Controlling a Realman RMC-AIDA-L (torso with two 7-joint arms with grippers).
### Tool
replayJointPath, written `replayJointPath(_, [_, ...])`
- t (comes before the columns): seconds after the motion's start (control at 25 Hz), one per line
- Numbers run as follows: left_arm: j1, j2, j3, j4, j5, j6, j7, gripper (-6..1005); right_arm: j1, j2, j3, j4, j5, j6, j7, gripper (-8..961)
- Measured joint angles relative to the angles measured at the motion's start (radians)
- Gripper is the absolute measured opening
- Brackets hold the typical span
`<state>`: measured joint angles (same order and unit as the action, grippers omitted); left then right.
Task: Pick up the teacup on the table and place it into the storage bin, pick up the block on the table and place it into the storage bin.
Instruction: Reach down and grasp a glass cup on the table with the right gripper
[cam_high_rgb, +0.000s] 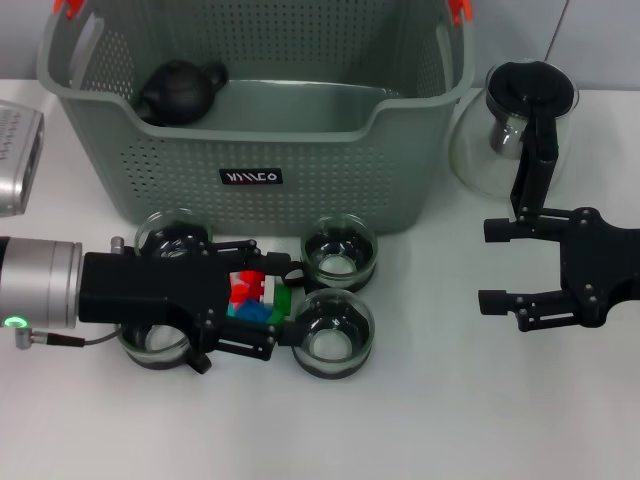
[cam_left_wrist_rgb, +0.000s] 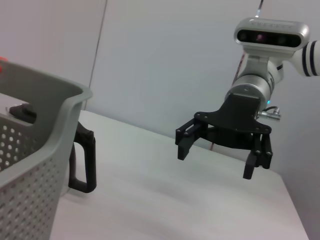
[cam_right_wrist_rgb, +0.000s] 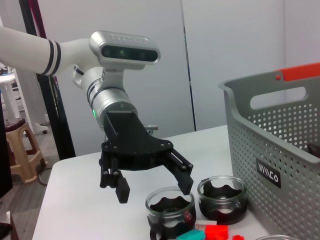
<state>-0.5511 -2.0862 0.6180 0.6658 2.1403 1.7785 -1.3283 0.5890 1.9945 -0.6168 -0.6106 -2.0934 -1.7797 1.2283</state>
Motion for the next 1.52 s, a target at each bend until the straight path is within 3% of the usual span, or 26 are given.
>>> replayJointPath(0.64, [0.019, -0.001, -0.014, 0.014, 0.005, 0.058, 0.027, 921, 0.009, 0.001, -0.002, -0.011, -0.008, -0.017, 0.01, 917])
replayJointPath(0.88, [0.087, -0.003, -0.049, 0.095, 0.013, 0.117, 0.013, 921, 0.033, 0.003, -0.028, -0.067, -0.022, -0.063, 0.058, 917])
replayJointPath(1.12, [0.13, -0.005, -0.161, 0.142, 0.089, 0.15, 0.012, 921, 0.084, 0.017, -0.138, -0.137, -0.022, -0.067, 0.133, 916])
replayJointPath(1.36, [0.145, 0.001, -0.264, 0.159, 0.151, 0.193, 0.012, 921, 0.17, 0.033, -0.291, -0.19, -0.03, -0.043, 0.257, 916])
replayJointPath(1.52, [0.159, 0.002, -0.304, 0.171, 0.163, 0.201, 0.012, 921, 0.238, 0.05, -0.333, -0.217, -0.1, -0.031, 0.369, 917])
